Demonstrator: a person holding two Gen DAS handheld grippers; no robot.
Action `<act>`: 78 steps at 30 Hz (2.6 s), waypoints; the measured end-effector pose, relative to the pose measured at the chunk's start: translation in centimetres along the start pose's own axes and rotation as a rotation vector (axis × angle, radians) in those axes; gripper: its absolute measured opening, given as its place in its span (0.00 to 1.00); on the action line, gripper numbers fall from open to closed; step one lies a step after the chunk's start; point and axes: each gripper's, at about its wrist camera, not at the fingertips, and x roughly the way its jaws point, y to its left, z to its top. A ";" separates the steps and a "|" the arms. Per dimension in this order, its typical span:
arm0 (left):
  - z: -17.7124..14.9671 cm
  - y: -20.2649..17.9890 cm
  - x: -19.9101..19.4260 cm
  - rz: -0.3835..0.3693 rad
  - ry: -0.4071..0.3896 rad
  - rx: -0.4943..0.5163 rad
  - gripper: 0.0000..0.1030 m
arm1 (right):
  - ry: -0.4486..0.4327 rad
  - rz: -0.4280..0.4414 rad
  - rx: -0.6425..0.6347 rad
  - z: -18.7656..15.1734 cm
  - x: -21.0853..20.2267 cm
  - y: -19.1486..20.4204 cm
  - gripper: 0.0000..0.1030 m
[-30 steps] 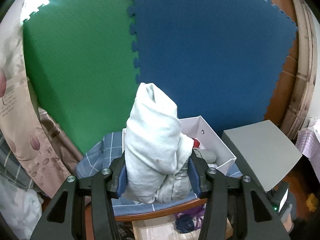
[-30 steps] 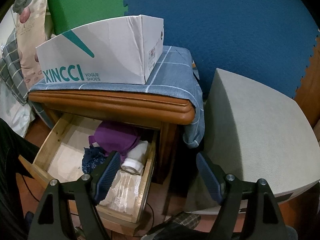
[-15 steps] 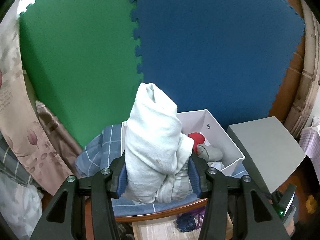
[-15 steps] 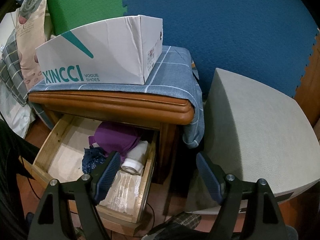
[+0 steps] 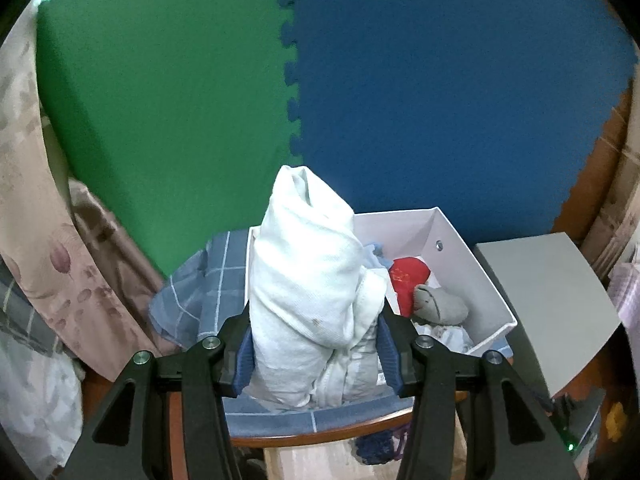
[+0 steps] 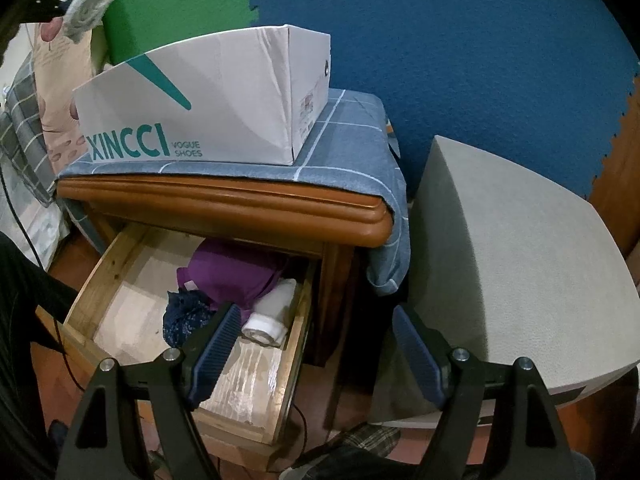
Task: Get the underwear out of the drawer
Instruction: 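Carry the white underwear over the box, lower it in, open the left gripper, then withdraw the left tool from the box while the right gripper reaches into the drawer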
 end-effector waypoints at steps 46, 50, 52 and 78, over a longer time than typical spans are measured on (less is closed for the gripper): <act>4.3 -9.2 20.5 0.003 0.389 -0.114 0.75 | 0.048 0.053 -0.051 -0.3 0.8 1.5 0.78; 4.8 -8.0 16.8 -0.072 0.306 -0.136 0.79 | 0.063 0.040 -0.071 -0.4 1.2 1.8 0.78; 4.4 -7.3 12.9 -0.115 0.209 -0.115 0.85 | 0.079 0.033 -0.089 -0.6 1.6 2.2 0.78; -15.9 9.4 -0.8 -0.103 -0.417 -0.013 0.99 | 0.561 0.172 -0.237 -1.0 14.9 18.6 0.78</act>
